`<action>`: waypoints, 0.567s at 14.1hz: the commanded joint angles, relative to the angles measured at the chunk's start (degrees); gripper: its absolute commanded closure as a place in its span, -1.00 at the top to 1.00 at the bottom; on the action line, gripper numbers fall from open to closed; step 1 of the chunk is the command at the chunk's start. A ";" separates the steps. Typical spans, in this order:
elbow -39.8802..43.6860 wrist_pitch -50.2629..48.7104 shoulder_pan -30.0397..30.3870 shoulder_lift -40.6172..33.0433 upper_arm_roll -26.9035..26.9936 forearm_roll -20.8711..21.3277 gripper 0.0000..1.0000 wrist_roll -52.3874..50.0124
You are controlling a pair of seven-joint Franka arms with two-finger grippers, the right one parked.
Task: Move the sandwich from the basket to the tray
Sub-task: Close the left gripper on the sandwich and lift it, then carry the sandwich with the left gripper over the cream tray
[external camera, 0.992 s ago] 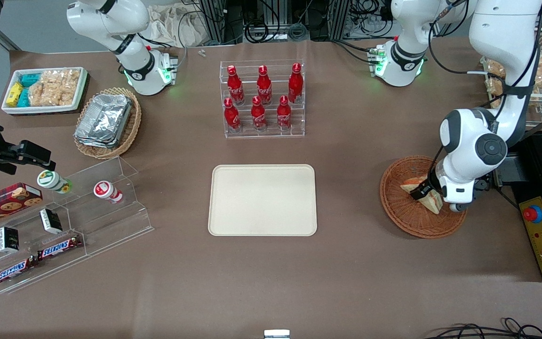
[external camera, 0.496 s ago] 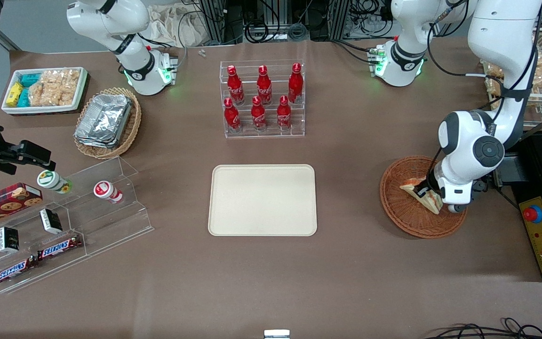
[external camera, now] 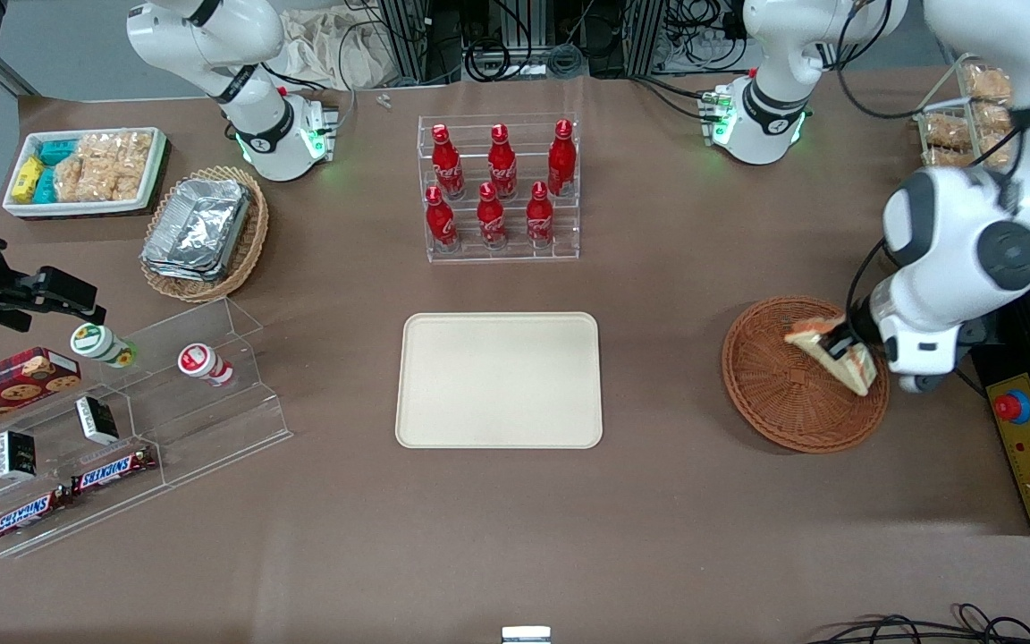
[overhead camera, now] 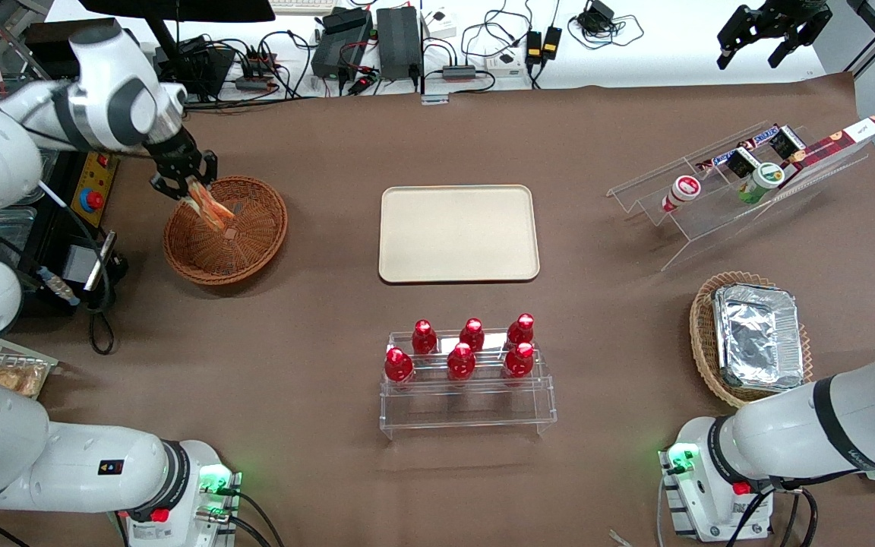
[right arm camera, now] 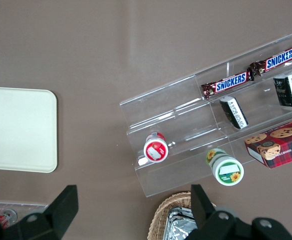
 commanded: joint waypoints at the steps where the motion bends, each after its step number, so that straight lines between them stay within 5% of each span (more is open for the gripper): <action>1: 9.25 -12.58 -0.06 -0.40 -3.35 -0.16 -1.00 3.81; 8: 14.20 -17.03 -0.14 0.12 -14.51 -0.16 -1.00 13.23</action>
